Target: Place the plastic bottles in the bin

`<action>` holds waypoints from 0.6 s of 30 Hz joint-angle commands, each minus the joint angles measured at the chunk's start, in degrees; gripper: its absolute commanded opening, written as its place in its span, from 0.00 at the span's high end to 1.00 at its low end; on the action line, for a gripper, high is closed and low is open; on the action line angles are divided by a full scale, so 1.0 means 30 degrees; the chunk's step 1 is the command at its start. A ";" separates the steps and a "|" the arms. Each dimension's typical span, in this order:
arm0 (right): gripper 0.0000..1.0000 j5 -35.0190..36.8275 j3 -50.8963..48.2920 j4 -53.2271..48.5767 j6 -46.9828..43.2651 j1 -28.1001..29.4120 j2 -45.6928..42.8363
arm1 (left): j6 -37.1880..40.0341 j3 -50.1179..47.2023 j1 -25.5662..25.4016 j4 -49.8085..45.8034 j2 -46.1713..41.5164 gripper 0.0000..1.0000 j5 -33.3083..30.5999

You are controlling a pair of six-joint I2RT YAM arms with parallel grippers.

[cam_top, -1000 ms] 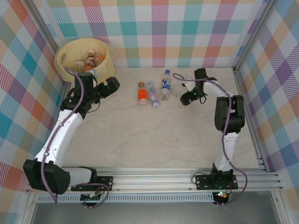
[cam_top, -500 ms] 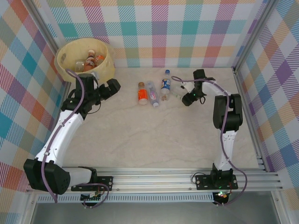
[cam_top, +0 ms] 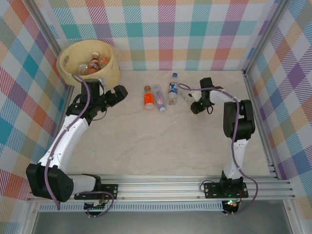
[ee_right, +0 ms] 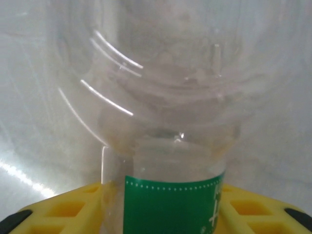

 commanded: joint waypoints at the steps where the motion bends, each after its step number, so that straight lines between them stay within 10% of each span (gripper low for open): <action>1: 0.55 0.0441 -0.0955 0.0589 0.1694 0.0296 -0.1505 | 0.0241 -0.0052 -0.0007 0.0637 0.0347 0.00 0.0567; 18: 0.67 -0.1360 -0.5625 0.5250 0.6485 0.1900 -0.6854 | -0.0816 -0.1495 -0.0754 0.4448 0.1512 0.00 0.3895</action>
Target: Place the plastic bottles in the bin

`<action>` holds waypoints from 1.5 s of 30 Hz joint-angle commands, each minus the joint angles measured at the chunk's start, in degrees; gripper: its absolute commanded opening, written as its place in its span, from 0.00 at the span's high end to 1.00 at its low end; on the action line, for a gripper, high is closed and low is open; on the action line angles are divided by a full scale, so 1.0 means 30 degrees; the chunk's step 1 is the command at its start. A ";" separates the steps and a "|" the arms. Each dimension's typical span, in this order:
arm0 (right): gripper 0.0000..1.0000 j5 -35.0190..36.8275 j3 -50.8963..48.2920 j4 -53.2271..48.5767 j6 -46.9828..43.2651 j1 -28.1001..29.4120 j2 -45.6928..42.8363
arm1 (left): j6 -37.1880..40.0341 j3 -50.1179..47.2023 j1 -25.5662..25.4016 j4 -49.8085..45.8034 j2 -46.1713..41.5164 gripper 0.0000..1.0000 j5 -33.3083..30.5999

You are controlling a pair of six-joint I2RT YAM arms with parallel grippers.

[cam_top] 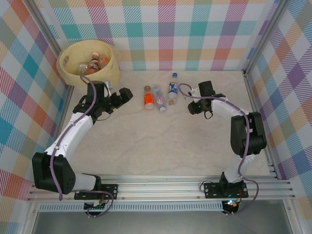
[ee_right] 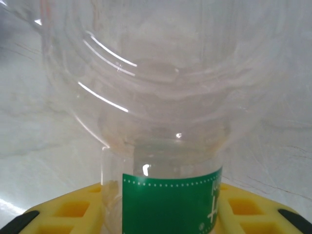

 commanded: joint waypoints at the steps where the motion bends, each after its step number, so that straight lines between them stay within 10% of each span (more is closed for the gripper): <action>1: 0.67 -0.2029 -0.0673 0.2074 0.1728 0.0494 -0.1292 | -0.0187 -0.0082 -0.0597 0.2008 0.0015 0.00 0.1174; 15: 0.66 -0.9922 -0.0581 0.4610 0.4945 0.3417 -0.2309 | 0.0024 0.2144 -0.3531 0.4118 0.2890 0.00 0.1872; 31: 0.64 -1.2094 0.1089 0.4047 0.4683 0.4828 -0.1659 | -0.0636 0.5266 -0.4314 0.3621 0.6728 0.00 -0.0973; 45: 0.59 -1.2781 0.2484 0.2506 0.3204 0.4820 -0.0634 | -0.0644 0.5332 -0.4314 0.4037 0.6839 0.39 0.0271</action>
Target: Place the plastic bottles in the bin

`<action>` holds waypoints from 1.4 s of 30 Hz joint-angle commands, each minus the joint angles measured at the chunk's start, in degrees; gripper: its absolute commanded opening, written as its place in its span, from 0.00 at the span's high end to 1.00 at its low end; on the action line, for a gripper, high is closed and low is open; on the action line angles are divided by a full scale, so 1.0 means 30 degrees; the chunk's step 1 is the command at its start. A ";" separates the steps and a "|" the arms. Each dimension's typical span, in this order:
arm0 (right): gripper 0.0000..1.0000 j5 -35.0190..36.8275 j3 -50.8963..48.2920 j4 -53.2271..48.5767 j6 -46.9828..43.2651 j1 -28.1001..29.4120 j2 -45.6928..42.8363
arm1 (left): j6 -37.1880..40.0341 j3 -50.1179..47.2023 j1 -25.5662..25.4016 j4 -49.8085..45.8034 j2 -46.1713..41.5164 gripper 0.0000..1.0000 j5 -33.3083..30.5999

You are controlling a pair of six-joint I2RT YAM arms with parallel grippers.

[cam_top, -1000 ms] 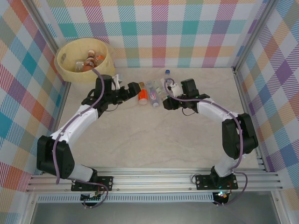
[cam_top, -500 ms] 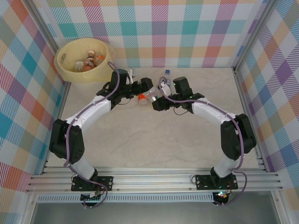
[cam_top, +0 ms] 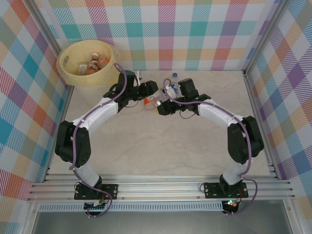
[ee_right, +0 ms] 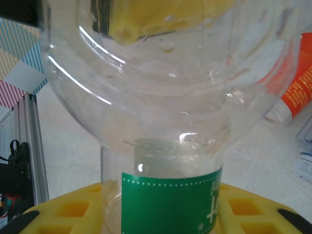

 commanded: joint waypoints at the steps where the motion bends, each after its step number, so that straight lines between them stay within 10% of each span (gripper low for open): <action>1: 0.53 -0.1075 0.0960 -0.0173 -0.1179 0.0134 -0.0061 | 0.0548 0.0474 0.0020 -0.0619 -0.0184 0.40 0.0089; 6: 0.21 0.0847 -0.0066 -0.0423 -0.3129 -0.0022 -0.1455 | -0.0158 0.0559 0.0057 -0.0377 -0.0162 0.46 -0.0784; 14: 0.00 0.1589 -0.1880 0.0309 -0.2836 -0.0420 -0.4115 | -0.0626 0.1284 0.0175 -0.0960 0.0401 0.47 -0.0839; 26: 0.00 0.9048 -0.6621 0.9236 0.7630 -0.0420 -0.7214 | -0.1524 0.0887 0.0657 -0.0959 -0.0315 0.47 -0.2433; 42: 0.00 1.1513 -0.7004 0.7706 0.5702 -0.0422 -0.9153 | 0.0338 0.3631 0.1689 -0.0190 -0.1696 0.47 -0.6125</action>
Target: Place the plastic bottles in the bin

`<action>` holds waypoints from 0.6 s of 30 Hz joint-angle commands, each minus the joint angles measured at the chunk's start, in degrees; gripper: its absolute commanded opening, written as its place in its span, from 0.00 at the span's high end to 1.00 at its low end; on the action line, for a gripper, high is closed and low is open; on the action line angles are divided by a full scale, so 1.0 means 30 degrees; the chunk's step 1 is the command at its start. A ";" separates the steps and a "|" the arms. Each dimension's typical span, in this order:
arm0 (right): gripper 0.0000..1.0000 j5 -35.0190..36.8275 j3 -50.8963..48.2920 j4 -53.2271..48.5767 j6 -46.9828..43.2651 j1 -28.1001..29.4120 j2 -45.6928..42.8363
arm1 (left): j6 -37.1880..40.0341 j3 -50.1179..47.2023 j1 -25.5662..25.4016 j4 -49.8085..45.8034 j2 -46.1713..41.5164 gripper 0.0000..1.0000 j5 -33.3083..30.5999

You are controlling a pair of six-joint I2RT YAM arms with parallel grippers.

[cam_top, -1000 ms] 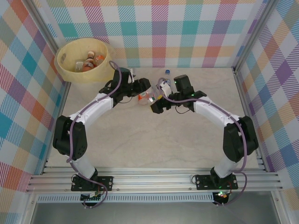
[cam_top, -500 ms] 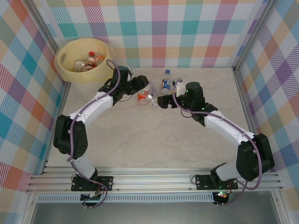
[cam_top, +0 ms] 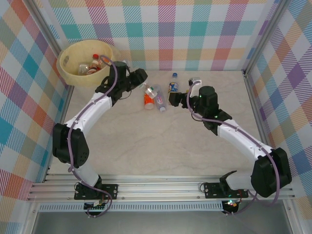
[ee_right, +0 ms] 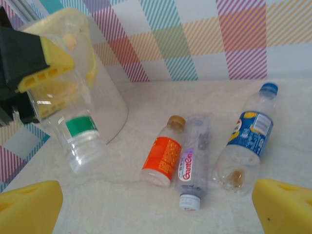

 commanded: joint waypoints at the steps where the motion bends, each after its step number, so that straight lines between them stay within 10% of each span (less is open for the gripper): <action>1: 0.00 0.0508 -0.0389 0.0057 -0.0778 -0.0064 -0.0761 | 0.0550 0.1078 0.0453 0.1461 -0.1286 0.47 -0.2088; 7: 0.00 0.1691 -0.1591 0.1258 -0.0746 -0.0064 -0.1918 | -0.0016 0.1713 0.1109 0.4179 -0.1553 0.46 -0.3050; 18: 0.00 0.2121 -0.1600 0.0577 -0.0945 -0.0074 -0.2069 | 0.4345 0.0082 0.1851 0.9800 -0.2463 0.45 -1.2539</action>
